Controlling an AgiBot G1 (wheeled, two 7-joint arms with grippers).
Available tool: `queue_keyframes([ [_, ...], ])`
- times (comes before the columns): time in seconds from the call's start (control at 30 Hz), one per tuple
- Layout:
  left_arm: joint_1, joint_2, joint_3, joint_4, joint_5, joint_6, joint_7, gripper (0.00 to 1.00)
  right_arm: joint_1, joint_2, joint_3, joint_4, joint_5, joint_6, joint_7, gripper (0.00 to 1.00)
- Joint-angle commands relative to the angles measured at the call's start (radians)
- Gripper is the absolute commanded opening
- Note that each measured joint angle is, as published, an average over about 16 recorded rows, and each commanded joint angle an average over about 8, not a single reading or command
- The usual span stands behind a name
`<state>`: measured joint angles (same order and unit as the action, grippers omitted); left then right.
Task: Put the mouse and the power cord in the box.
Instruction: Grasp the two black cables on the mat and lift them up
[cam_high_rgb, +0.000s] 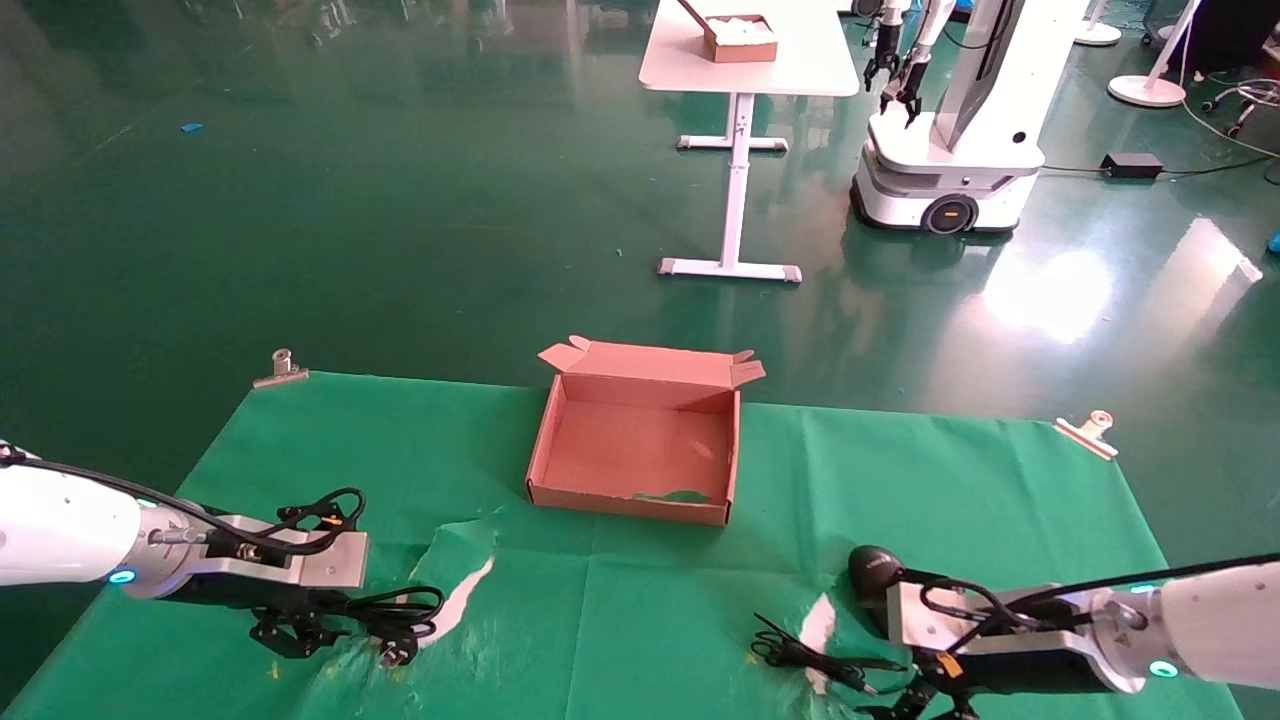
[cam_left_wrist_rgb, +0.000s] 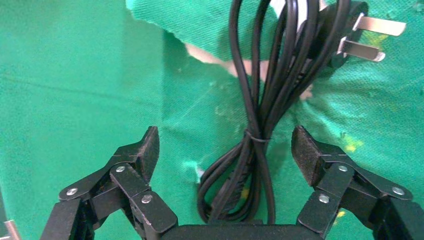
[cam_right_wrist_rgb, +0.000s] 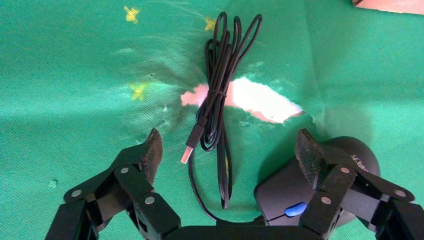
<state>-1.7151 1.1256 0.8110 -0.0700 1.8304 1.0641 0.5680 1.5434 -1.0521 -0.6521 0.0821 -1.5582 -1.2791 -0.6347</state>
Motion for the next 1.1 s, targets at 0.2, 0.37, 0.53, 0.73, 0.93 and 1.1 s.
queue_keyframes([
  [0.2, 0.004, -0.002, 0.001, -0.008, 0.0, 0.004, -0.002, 0.0, -0.003, 0.002, 0.0, 0.01, 0.001, -0.002, 0.004, 0.0],
  [0.37, 0.006, -0.002, 0.002, -0.012, 0.001, 0.005, -0.003, 0.0, -0.004, 0.003, 0.0, 0.015, 0.001, -0.002, 0.005, 0.0],
  [0.53, 0.007, -0.002, 0.002, -0.014, 0.001, 0.006, -0.004, 0.0, -0.005, 0.003, 0.0, 0.018, 0.001, -0.002, 0.006, 0.0],
  [0.73, 0.008, -0.003, 0.002, -0.016, 0.002, 0.007, -0.005, 0.0, -0.005, 0.003, -0.001, 0.02, 0.001, -0.003, 0.007, 0.0],
  [0.93, 0.008, -0.003, 0.003, -0.017, 0.002, 0.007, -0.005, 0.0, -0.006, 0.004, -0.001, 0.021, 0.001, -0.003, 0.007, 0.0],
  [1.1, 0.008, -0.003, 0.003, -0.018, 0.002, 0.008, -0.005, 0.0, -0.006, 0.004, -0.001, 0.022, 0.001, -0.003, 0.008, 0.0],
])
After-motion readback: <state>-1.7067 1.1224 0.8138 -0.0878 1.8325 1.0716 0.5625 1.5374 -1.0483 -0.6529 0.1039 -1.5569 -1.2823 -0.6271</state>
